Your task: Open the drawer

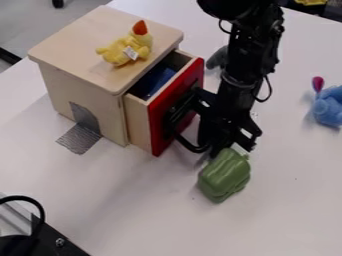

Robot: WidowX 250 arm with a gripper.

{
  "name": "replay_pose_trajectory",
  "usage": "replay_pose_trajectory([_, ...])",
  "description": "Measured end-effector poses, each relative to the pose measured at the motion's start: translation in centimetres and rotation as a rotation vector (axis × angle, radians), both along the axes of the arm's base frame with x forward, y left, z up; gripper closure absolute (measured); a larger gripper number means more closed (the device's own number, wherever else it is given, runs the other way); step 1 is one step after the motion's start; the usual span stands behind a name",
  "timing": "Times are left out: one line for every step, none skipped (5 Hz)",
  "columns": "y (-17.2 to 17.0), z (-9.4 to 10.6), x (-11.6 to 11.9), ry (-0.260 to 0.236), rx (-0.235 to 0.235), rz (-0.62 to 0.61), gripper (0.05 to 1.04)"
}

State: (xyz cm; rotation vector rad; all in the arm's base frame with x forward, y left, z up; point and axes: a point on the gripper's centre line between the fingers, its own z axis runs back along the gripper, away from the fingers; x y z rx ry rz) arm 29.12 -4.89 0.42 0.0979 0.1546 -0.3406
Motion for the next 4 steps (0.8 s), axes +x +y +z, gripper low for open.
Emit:
replay_pose_trajectory([-0.9,0.0,0.0,0.002,-0.007,-0.014,0.837])
replay_pose_trajectory([-1.6,0.0,0.2,0.004,-0.020,-0.014,0.837])
replay_pose_trajectory([-2.4,-0.1,0.5,0.003,-0.032,-0.019,0.837])
replay_pose_trajectory([-3.4,-0.1,0.5,0.005,-0.039,-0.033,0.837])
